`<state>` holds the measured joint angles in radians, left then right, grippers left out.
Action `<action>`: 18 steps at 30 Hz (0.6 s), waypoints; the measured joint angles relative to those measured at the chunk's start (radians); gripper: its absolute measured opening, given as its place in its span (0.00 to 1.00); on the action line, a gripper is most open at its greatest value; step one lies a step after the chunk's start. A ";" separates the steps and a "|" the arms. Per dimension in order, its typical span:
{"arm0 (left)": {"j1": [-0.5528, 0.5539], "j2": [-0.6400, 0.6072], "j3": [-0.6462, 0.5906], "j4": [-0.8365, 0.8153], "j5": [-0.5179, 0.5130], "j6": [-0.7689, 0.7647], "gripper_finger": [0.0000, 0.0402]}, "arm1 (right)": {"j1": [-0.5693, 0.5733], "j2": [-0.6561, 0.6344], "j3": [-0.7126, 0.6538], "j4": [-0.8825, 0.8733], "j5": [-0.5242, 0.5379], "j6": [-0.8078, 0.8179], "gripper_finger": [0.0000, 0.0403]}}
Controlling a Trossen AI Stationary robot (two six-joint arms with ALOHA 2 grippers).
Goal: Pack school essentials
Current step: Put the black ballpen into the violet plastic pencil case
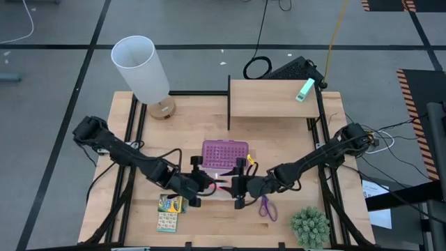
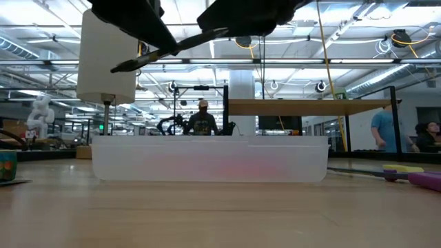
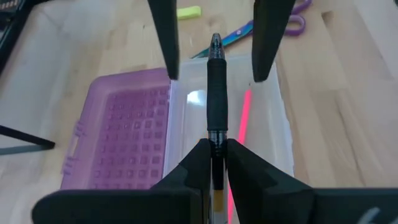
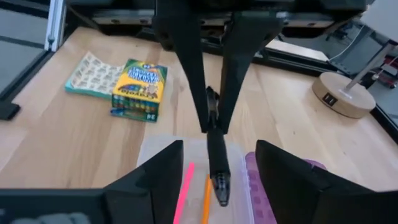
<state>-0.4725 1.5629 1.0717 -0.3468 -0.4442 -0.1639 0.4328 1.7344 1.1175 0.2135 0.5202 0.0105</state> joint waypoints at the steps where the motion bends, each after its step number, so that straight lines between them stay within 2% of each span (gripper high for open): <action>1: 0.002 0.006 0.004 0.000 0.000 0.005 0.12 | 0.000 0.000 0.000 -0.004 0.000 0.000 0.47; 18: 0.003 0.007 0.005 -0.001 0.001 0.005 0.12 | 0.000 0.000 0.000 -0.015 -0.001 0.004 0.16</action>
<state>-0.4698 1.5700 1.0771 -0.3477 -0.4431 -0.1592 0.4324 1.7340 1.1172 0.1981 0.5194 0.0143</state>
